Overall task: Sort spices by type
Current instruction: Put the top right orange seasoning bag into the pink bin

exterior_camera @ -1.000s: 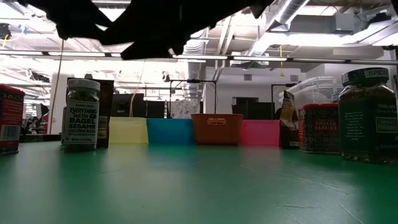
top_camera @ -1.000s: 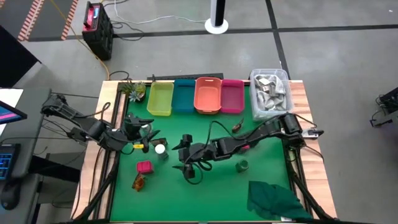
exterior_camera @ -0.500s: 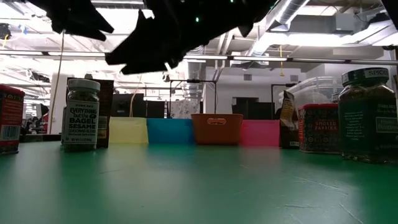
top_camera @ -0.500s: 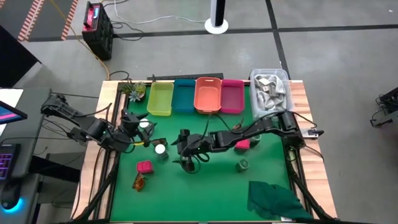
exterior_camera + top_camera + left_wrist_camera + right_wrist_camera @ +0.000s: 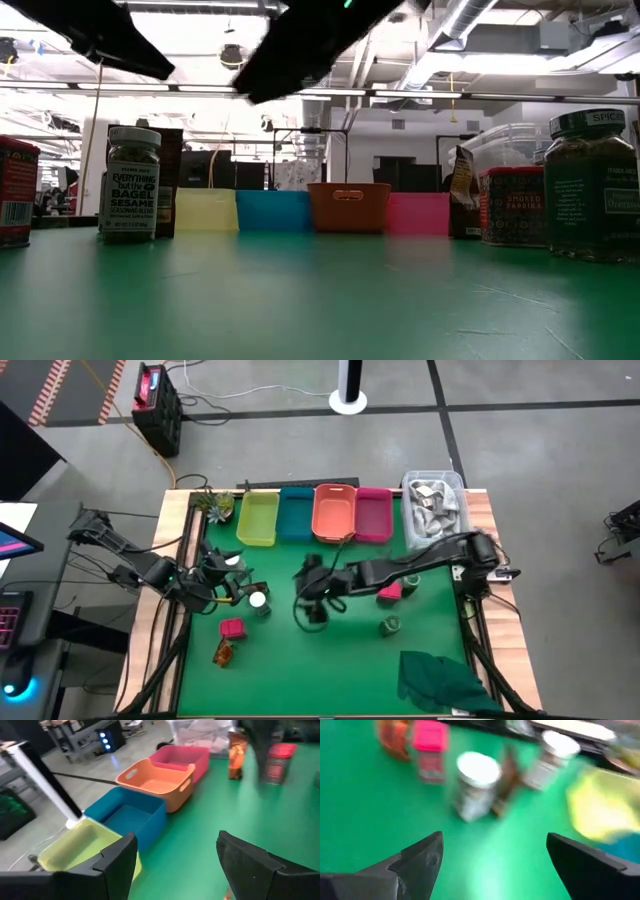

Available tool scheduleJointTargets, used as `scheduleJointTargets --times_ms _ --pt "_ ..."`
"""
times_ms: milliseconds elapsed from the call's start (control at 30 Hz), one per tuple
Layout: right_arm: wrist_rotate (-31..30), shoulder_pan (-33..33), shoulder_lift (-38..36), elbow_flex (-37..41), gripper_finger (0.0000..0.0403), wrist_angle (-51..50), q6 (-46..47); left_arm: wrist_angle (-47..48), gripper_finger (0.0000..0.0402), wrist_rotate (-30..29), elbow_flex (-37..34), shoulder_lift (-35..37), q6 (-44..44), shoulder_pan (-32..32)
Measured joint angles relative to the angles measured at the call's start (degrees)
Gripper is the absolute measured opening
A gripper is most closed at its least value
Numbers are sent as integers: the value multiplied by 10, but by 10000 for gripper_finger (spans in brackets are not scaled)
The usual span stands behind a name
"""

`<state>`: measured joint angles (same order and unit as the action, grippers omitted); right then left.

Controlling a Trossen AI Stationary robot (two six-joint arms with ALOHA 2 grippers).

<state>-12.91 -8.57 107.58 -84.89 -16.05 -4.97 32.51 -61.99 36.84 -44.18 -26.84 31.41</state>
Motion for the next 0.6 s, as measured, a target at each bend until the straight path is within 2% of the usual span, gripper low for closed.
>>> scheduleJointTargets --times_ms 167,300,433,600 --pt "-55 5 -67 2 384 -206 33 -1 258 1 0 -1 -1 15" --pt "-66 34 -108 0 384 -337 49 -7 258 1 0 -1 -4 15" --pt "-72 58 -107 1 377 -441 33 -11 258 2 0 -1 -10 15" --pt "-70 71 -108 2 344 -558 9 -12 258 5 0 -1 -14 15"
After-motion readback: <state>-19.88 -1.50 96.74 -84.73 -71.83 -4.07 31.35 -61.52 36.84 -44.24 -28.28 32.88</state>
